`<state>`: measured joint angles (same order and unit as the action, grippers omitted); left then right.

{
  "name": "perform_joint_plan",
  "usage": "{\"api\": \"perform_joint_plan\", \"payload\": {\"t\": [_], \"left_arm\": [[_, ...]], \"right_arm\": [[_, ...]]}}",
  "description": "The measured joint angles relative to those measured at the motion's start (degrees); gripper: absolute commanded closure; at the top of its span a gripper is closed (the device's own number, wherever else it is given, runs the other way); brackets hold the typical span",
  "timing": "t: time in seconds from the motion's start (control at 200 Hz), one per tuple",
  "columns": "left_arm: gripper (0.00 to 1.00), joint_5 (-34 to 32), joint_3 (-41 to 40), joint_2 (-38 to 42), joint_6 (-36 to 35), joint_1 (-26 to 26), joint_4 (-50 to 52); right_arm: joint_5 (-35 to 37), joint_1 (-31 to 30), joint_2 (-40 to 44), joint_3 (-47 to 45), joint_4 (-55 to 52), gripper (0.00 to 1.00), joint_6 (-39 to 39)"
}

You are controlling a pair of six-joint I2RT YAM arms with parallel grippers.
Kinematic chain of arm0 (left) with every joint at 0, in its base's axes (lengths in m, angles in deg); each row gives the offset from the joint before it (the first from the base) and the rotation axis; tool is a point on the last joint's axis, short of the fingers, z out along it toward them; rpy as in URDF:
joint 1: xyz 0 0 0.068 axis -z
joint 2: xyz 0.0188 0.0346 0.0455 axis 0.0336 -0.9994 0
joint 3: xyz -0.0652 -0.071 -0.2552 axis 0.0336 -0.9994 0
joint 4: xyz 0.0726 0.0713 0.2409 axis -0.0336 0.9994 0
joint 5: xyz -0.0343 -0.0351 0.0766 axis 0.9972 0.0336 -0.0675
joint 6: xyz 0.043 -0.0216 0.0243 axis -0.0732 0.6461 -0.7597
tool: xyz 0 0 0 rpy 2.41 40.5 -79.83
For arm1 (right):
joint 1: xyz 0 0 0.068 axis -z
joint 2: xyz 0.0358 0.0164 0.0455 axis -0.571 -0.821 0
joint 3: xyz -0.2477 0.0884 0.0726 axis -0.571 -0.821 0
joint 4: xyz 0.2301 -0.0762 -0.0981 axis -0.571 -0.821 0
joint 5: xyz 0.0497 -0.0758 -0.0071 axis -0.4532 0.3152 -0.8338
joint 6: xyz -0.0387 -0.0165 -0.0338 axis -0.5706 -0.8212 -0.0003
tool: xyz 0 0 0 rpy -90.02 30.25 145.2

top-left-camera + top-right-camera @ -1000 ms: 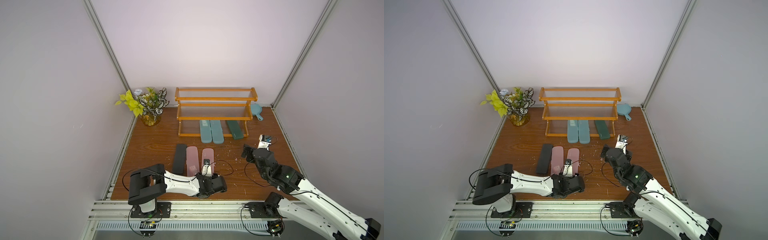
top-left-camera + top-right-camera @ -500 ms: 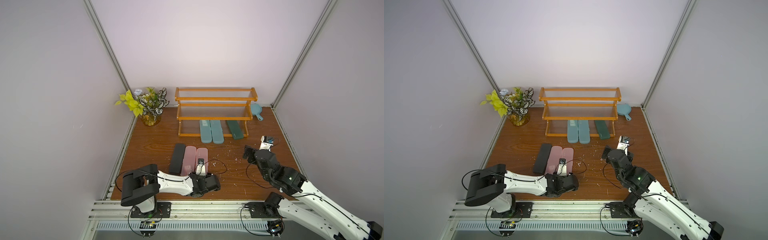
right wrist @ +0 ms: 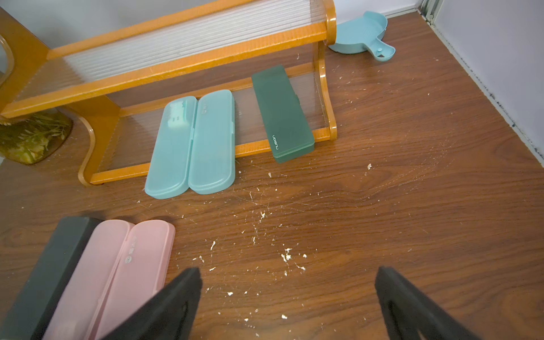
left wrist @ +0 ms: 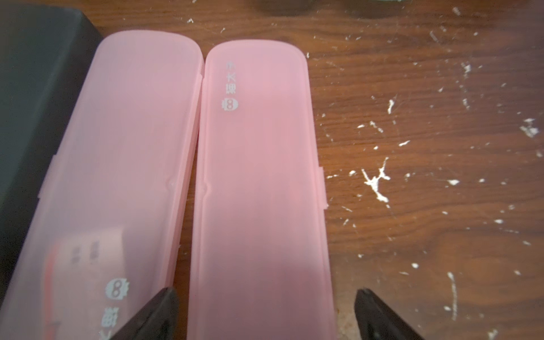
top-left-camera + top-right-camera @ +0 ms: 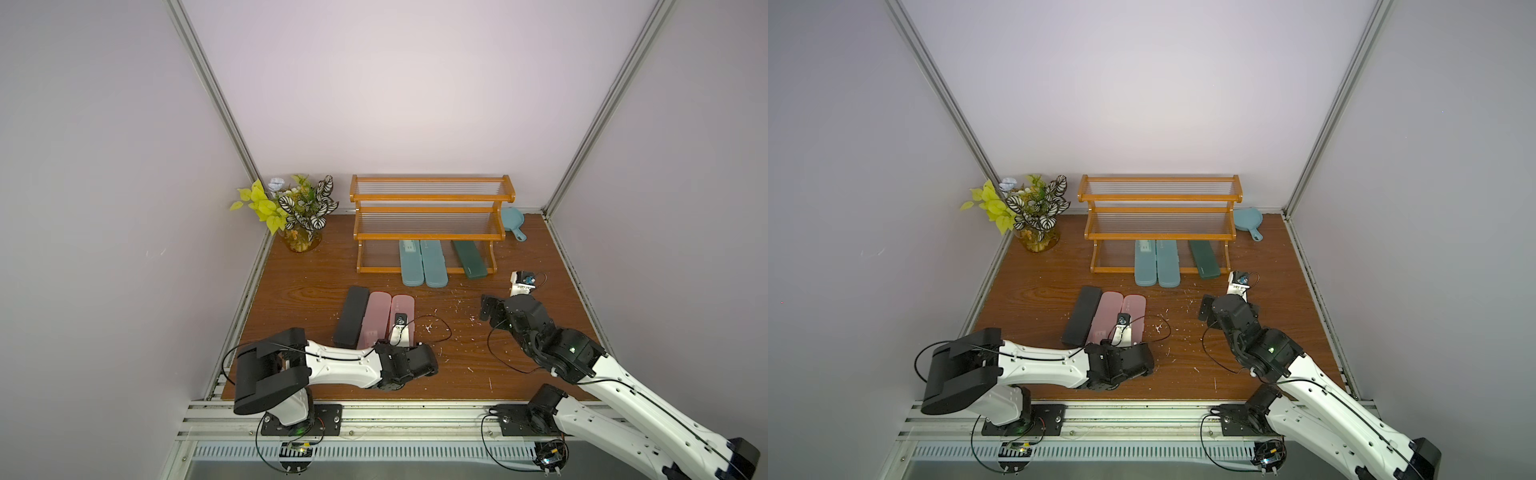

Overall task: Remove the pencil cases from the shelf
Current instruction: Move the pencil case to the center of the board, then pick up the pencil case from the shelf.

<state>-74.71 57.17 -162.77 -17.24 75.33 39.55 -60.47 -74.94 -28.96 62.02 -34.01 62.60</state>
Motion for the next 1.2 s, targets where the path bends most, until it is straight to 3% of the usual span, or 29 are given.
{"api": "perform_joint_plan", "payload": {"t": [0.25, 0.57, 0.891, 1.201], "left_arm": [[0.0, -0.1, 2.1, 9.3, -2.5, -0.6, 3.6], [0.03, -0.5, 2.1, 22.0, -8.3, -3.2, 9.9], [0.03, -2.5, -0.8, 34.8, -9.5, -3.8, 13.8], [0.03, -3.9, -1.6, 36.5, -10.4, -3.9, 15.3]], "right_arm": [[-18.0, 14.6, -9.2, 0.6, 4.0, 0.01, -8.4], [-39.4, 30.4, -22.9, 3.3, 11.3, 0.01, -17.5], [-44.8, 33.1, -30.9, 5.7, 17.0, 0.02, -22.0], [-44.4, 33.1, -33.6, 4.6, 27.7, 0.04, -26.7]]}}
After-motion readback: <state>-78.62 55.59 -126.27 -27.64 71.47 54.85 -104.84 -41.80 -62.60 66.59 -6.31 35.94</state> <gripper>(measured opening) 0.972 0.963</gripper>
